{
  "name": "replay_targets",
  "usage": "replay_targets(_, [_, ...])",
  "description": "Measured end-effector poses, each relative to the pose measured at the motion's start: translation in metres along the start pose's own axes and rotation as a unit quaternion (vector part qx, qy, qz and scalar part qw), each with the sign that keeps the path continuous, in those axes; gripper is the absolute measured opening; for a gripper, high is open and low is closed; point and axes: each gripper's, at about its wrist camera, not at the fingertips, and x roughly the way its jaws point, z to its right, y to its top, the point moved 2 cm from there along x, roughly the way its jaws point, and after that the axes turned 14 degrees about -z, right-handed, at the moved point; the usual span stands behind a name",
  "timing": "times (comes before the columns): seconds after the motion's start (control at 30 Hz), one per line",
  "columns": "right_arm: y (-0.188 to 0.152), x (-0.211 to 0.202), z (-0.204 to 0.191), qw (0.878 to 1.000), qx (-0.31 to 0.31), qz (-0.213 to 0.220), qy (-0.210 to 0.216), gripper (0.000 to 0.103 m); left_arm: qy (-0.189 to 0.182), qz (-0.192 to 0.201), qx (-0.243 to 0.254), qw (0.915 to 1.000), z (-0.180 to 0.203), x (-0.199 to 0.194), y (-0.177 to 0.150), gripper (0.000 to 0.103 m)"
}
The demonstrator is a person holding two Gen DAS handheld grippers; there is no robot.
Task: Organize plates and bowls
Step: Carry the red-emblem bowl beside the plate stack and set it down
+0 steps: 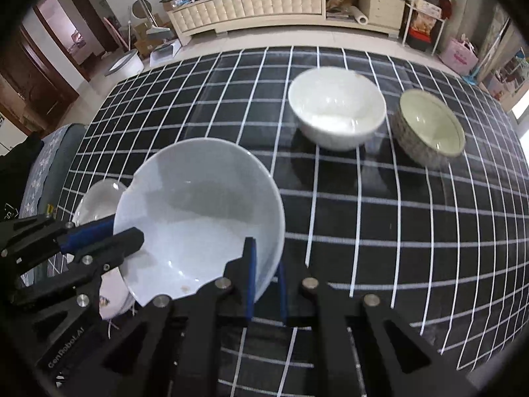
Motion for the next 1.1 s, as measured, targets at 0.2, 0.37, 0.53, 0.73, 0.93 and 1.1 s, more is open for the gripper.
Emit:
replay_targets(0.2, [-0.024,0.014,0.004,1.0,0.005,-0.012,-0.004,0.015,0.001,-0.019,-0.011,0.9998,0.018,0.018,-0.025,0.014])
replay_targets(0.37, [-0.041,0.033,0.006,1.0,0.009,-0.029,0.002,0.015,-0.008,-0.036,-0.017,0.9992,0.023,0.036,-0.038,0.014])
replay_targets(0.53, [-0.052,0.046,0.006,0.999,0.013,-0.041,0.002,0.015,-0.005,-0.048,-0.017,0.9987,0.03,0.048,-0.053,0.013])
replay_targets(0.73, [-0.058,0.045,0.004,0.999,0.011,-0.04,0.004,0.015,0.0,-0.048,-0.014,0.9987,0.032,0.049,-0.056,0.013])
replay_targets(0.93, [-0.056,0.046,0.004,0.999,0.015,-0.042,0.007,0.015,-0.01,-0.048,-0.019,0.9986,0.028,0.054,-0.056,0.013])
replay_targets(1.1, [-0.056,0.041,0.003,0.999,0.008,-0.048,-0.009,0.015,-0.025,-0.046,-0.031,0.9981,0.023,0.052,-0.056,0.013])
